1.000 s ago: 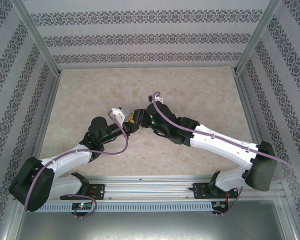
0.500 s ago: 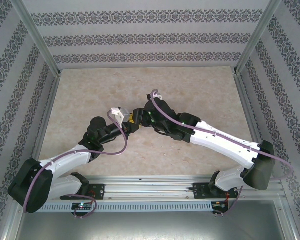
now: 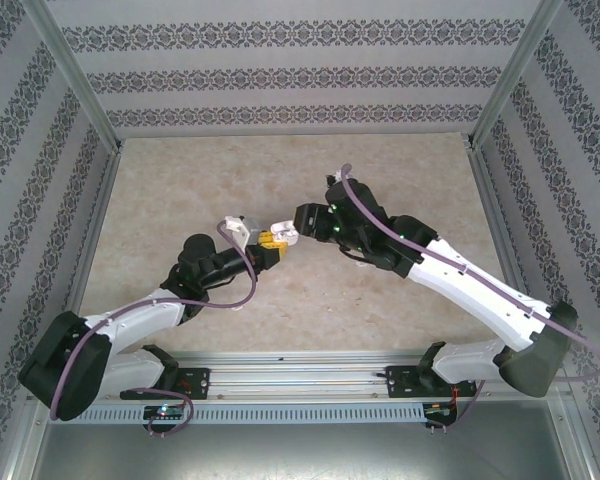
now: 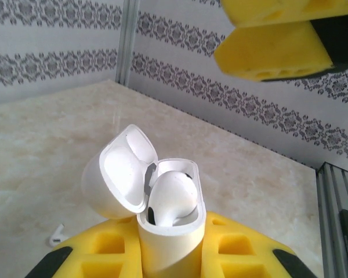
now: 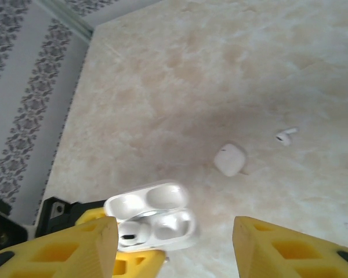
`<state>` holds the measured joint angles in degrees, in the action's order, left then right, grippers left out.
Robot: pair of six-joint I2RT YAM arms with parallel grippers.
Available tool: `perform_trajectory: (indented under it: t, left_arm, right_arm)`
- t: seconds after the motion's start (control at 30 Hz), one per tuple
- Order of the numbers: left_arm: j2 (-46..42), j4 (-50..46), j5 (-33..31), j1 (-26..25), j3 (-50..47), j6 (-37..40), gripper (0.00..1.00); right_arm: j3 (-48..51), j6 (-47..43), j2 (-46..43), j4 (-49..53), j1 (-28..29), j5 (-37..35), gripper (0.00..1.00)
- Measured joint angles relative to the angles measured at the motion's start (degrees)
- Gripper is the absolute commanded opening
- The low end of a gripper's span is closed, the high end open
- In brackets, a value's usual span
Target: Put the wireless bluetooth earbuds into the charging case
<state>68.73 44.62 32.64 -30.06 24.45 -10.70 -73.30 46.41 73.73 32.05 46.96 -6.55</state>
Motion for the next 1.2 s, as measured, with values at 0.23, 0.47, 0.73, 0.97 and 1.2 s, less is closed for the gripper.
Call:
perform_trajectory:
  t: [0.23,0.47,0.73,0.97,1.2]
  left_arm:
    - [2.7,-0.1,0.3,0.0,-1.2,-1.4,0.0]
    - [1.2,-1.4,0.1,0.0,-2.4,-0.6,0.0]
    - [-4.6,-5.5,-1.5,0.0,-4.1,2.3,0.0]
    - [-6.0,-7.0,-3.2,0.0,-4.9,3.0,0.0]
    - [-7.3,-7.4,-4.9,0.1,-6.7,3.4,0.0]
  right_arm:
    - [3.1,-2.8,1.4,5.4,-5.3,3.6,0.51]
    - [-0.9,-9.6,13.2,9.7,-12.0,11.6,0.45]
    - [-19.1,-18.7,35.2,14.6,-15.7,17.7,0.4]
    - [-37.7,-24.0,52.5,18.0,-17.0,20.7,0.41]
    - [-46.3,-26.7,62.7,20.3,-18.4,22.6,0.41]
